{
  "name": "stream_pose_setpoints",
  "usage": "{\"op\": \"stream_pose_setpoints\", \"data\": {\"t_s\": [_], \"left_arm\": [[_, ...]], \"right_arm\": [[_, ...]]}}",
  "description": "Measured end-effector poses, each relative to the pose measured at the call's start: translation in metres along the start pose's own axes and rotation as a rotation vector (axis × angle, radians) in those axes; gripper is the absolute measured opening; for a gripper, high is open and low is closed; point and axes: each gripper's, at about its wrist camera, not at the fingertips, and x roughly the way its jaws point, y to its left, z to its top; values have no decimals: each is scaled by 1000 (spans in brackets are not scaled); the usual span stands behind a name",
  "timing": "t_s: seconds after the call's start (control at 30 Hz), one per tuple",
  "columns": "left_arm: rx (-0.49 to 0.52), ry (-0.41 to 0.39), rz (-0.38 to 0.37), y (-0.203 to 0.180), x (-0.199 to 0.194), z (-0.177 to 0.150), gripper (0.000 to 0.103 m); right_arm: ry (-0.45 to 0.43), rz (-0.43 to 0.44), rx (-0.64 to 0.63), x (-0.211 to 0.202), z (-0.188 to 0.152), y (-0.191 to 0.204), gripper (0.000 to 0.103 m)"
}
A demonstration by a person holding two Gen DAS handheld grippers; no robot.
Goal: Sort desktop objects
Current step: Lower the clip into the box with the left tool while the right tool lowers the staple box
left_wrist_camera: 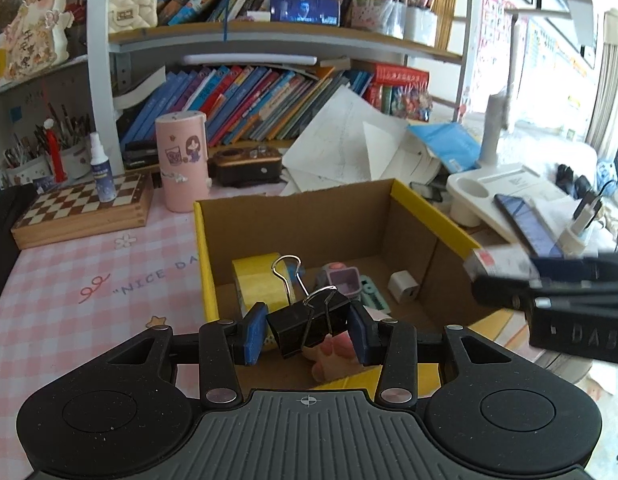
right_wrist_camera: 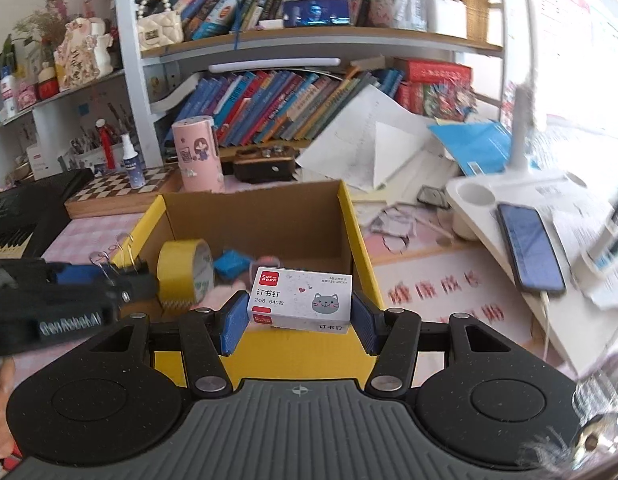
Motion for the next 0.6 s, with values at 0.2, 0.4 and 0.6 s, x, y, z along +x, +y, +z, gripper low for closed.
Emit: {"op": "stream_pose_setpoints", "data": {"t_s": [0.2,0.4,0.6], "left_arm": [[21,78,9,-4,27,5,41],[33,146,16,-6,44,4,41],[35,154,16,-6,47,6,42]], "right_arm": [[28,52,-130,40,25,1,52],[104,94,-298,86,37,6,52],[226,142,-438,125,38,10,52]]}}
